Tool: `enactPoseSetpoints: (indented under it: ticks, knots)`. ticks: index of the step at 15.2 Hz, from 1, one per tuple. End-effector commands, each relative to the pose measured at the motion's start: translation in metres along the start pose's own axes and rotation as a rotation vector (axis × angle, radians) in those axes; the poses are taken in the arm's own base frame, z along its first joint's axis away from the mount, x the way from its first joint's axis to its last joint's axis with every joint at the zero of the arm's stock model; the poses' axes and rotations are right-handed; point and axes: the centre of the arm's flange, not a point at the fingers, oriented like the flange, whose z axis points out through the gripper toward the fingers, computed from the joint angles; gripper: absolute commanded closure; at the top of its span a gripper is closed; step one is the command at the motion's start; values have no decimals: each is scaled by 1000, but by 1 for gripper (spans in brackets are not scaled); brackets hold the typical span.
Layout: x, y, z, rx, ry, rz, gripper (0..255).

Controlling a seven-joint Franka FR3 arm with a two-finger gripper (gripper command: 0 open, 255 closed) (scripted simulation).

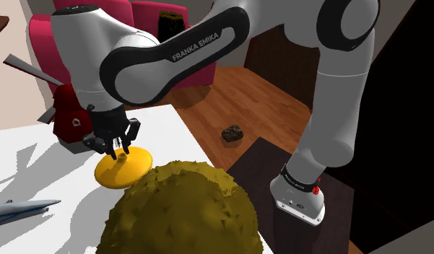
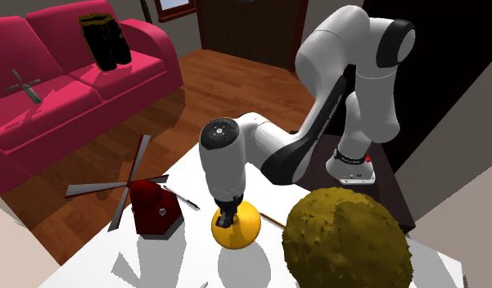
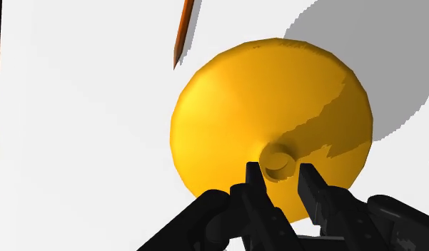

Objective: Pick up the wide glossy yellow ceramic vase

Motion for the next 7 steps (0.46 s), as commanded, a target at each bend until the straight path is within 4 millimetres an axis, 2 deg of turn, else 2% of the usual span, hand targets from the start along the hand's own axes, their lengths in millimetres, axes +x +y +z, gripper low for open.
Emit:
enactPoseSetpoints:
  ticks: [1, 5, 7]
  knots:
    - [0, 1, -11, 0, 0, 0, 255]
    - [0, 2, -32, 0, 0, 0, 255]
    - [0, 2, -33, 0, 0, 0, 255]
